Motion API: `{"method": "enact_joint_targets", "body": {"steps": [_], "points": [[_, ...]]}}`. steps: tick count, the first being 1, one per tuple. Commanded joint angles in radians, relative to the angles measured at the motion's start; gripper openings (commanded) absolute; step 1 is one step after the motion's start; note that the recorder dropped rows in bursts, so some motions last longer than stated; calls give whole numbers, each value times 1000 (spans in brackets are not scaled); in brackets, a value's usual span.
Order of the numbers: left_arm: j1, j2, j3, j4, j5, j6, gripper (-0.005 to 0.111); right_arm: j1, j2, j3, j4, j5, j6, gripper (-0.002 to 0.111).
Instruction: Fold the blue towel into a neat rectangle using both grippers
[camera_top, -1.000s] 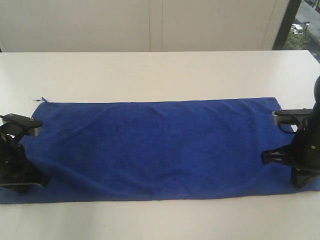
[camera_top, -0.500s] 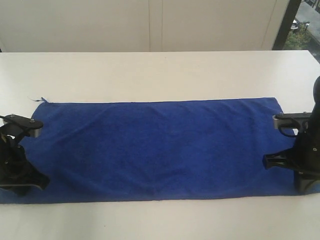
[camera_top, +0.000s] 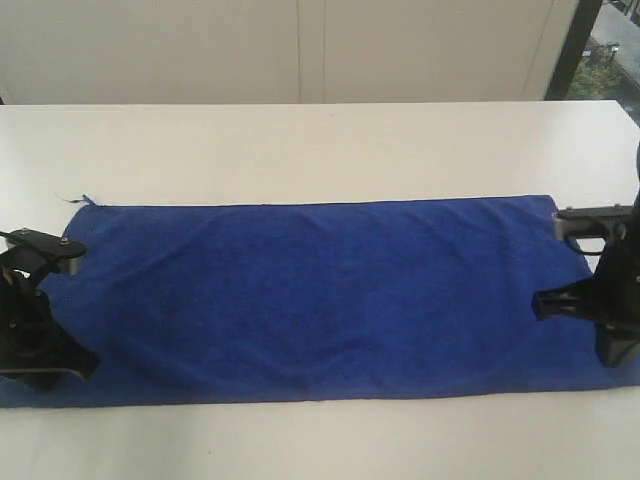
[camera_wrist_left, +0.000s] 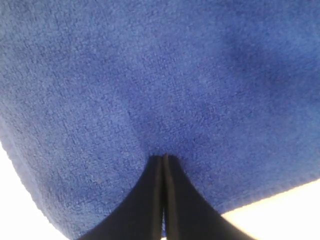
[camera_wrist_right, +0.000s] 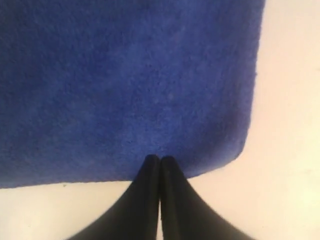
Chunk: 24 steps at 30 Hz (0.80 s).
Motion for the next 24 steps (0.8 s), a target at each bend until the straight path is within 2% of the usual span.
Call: {"method": "enact_joint_targets", "body": {"steps": [1,5,11,20,24], "points": [[-3,14,13,18,54,0,0,-5,-56,-2,-30,-55,-14,0],[-3,14,13,18,54,0,0,-5,-18,27,-80,-143,7,0],[-3,14,13,18,52,3,0,-5,61,42,-84,-146,17,0],[-3,14,13,18,50,3,0,-5,84,42,-159,26,22,0],[-3,14,13,18,48,3,0,-5,84,42,-167,14,36,0]]}}
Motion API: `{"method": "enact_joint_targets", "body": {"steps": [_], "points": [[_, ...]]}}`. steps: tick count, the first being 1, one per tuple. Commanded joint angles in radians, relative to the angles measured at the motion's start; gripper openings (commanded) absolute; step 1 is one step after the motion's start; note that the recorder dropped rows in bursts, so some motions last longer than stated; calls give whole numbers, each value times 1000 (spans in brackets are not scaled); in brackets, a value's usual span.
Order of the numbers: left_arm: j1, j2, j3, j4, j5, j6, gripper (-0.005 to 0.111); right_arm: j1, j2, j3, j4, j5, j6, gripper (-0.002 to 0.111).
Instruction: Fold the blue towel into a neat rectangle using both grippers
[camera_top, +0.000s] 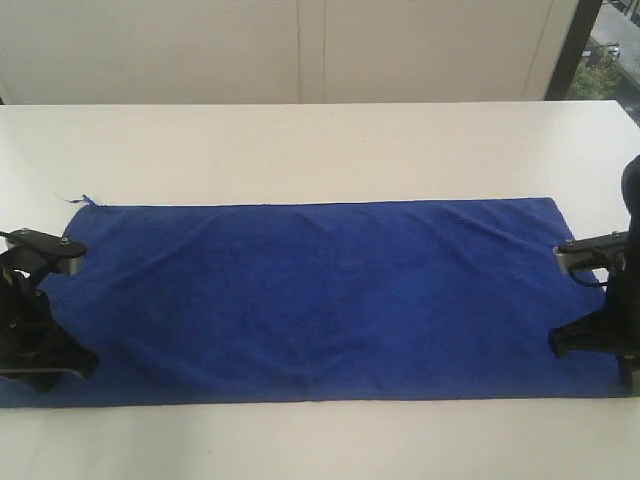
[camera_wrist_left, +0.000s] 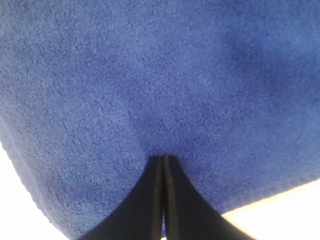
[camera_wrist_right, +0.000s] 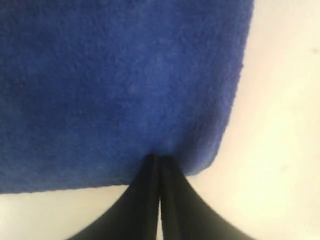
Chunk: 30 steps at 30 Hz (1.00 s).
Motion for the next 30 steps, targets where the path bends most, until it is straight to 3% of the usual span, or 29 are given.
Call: {"method": "enact_joint_targets", "body": {"steps": [1,13,20,23,26,30], "points": [[-3,14,13,18,46,3,0,-5,6,8,-23,-3,13,0],[-3,-98,11,18,83,3,0,-5,-160,-41,-15,-21,33,0],[-3,-201,11,18,81,1,0,-5,-164,-41,39,-124,33,0],[2,-280,11,18,61,-85,0,-5,-164,-41,54,-191,33,0],[46,-341,1,18,68,-196,0,-9,-164,-41,57,-256,33,0],[170,-386,-48,21,145,-199,0,-49,-162,-66,84,-298,11,0]]}}
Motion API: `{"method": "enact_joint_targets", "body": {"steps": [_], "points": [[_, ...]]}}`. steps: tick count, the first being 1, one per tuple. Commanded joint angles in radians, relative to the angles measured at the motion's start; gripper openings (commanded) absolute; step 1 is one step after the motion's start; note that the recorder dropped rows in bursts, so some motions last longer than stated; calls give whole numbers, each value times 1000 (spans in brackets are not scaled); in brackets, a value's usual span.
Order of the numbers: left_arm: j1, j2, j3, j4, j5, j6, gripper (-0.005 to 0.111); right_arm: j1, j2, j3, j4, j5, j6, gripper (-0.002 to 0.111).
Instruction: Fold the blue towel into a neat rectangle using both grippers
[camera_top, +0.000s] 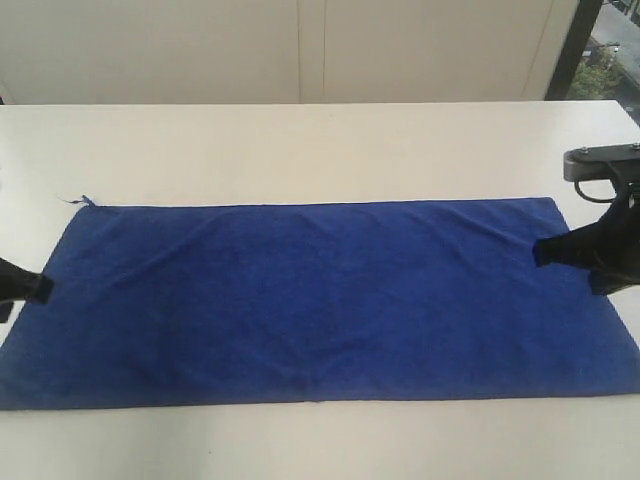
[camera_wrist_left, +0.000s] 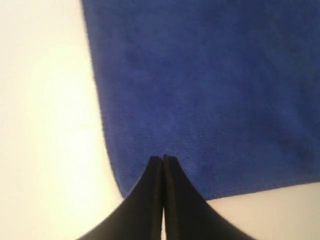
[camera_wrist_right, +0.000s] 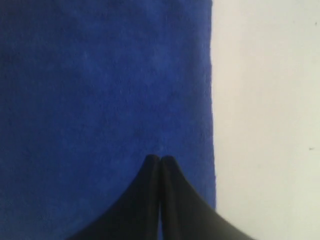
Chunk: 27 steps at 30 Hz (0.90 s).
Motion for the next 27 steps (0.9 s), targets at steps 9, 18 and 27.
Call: {"method": "enact_joint_targets", "body": {"steps": [9,18,27], "points": [[266,-42,-77,-92,195,122,0,-185,114,-201,252,53,-312,0],[264,-89,-77,-266,213,301,0,-181,248,-229,317,0,-368,9],[263,-363,-77,-266,226,377,0,-181,282,-229,309,-67,-380,39]]}}
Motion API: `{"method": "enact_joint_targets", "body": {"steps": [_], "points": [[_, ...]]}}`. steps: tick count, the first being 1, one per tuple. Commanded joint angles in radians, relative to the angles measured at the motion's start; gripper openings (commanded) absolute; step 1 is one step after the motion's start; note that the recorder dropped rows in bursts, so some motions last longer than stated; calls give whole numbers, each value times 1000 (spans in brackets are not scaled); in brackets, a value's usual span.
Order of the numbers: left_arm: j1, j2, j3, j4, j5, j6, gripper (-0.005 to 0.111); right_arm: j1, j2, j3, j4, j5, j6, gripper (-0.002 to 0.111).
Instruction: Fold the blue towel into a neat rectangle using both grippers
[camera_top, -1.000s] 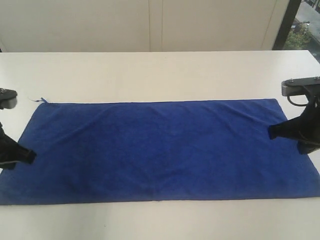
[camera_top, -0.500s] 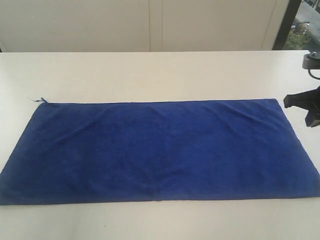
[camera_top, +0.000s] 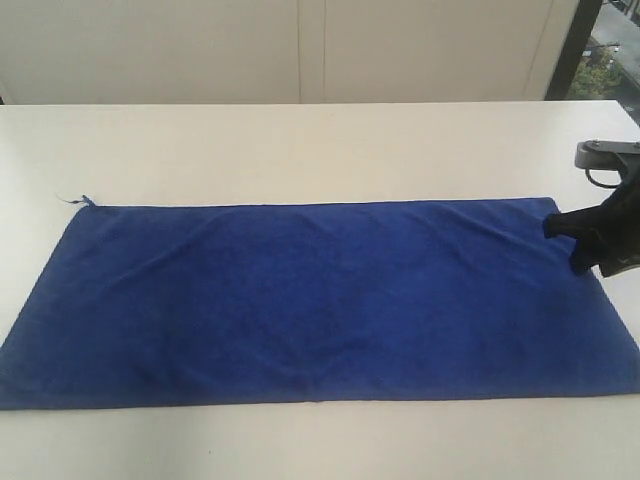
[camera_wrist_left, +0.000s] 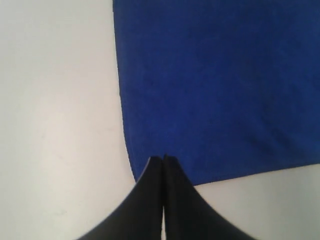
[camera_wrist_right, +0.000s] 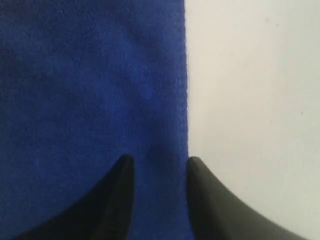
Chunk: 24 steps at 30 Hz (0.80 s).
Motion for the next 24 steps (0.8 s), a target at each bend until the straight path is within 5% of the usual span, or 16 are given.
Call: {"method": "enact_joint_targets", "body": {"steps": [1,24], "points": [[-1,-151,-4,-11,14,29,0,-2,5,-5,-10,-52,-14,39],[-1,-293,-4,-11,26,29,0,-2,55,0,11,18,-32,34]]}}
